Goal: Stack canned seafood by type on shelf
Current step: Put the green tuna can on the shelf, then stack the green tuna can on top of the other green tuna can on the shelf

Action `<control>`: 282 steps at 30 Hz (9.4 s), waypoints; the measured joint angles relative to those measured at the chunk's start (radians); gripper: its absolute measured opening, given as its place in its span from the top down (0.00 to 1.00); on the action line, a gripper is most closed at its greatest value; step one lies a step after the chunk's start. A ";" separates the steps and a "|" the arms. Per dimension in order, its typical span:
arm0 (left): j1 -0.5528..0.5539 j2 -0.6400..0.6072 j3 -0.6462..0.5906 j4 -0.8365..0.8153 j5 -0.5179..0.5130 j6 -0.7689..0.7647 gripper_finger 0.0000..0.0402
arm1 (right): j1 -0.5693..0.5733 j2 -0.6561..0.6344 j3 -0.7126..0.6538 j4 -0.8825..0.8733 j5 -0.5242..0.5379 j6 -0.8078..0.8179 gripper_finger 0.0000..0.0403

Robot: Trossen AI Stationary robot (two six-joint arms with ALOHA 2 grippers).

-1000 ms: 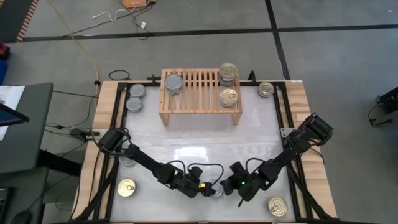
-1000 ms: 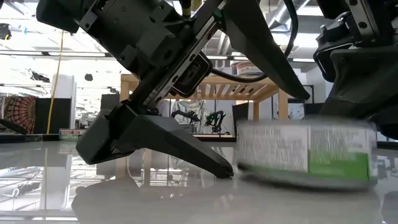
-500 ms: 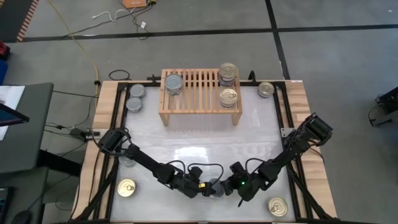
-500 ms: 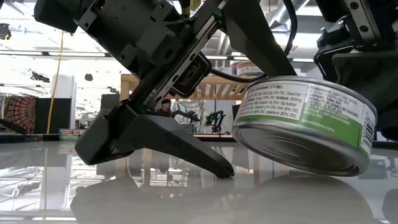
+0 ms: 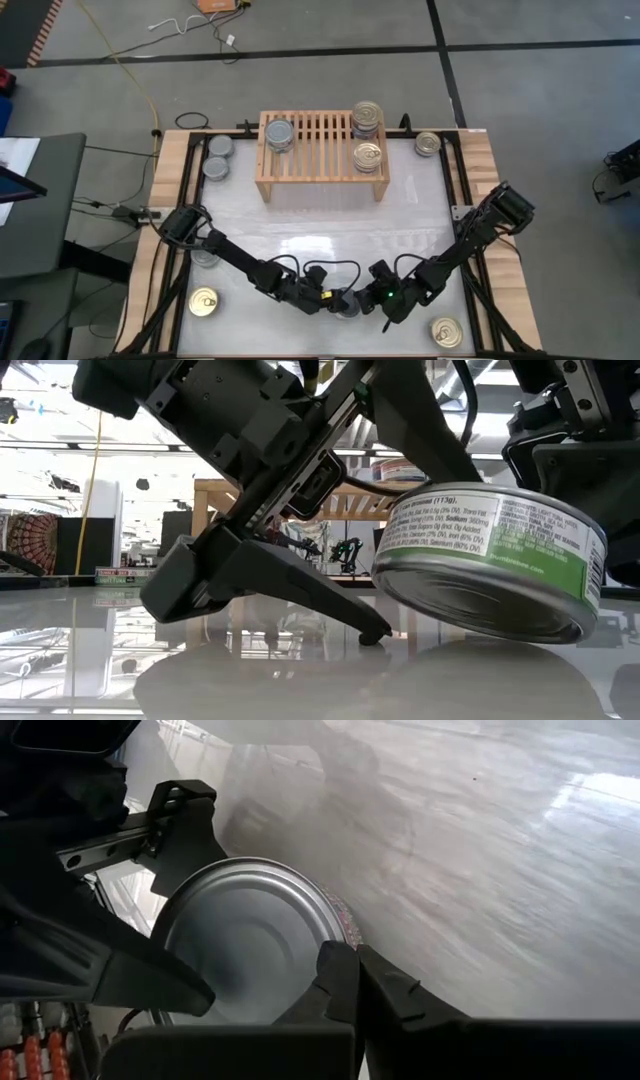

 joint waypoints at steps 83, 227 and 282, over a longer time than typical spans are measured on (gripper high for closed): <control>0.731 -1.152 -0.457 -0.566 -0.051 0.364 0.65 | -0.144 -0.271 -0.002 -0.569 -0.030 -0.291 0.69; 0.834 -1.084 -0.454 -0.454 -0.062 0.695 0.38 | -0.178 -0.271 -0.002 -0.513 -0.085 -0.285 0.70; 0.404 -1.084 -0.455 -0.353 -0.284 0.847 0.38 | -0.171 -0.366 -0.002 -0.922 -0.165 -0.219 0.70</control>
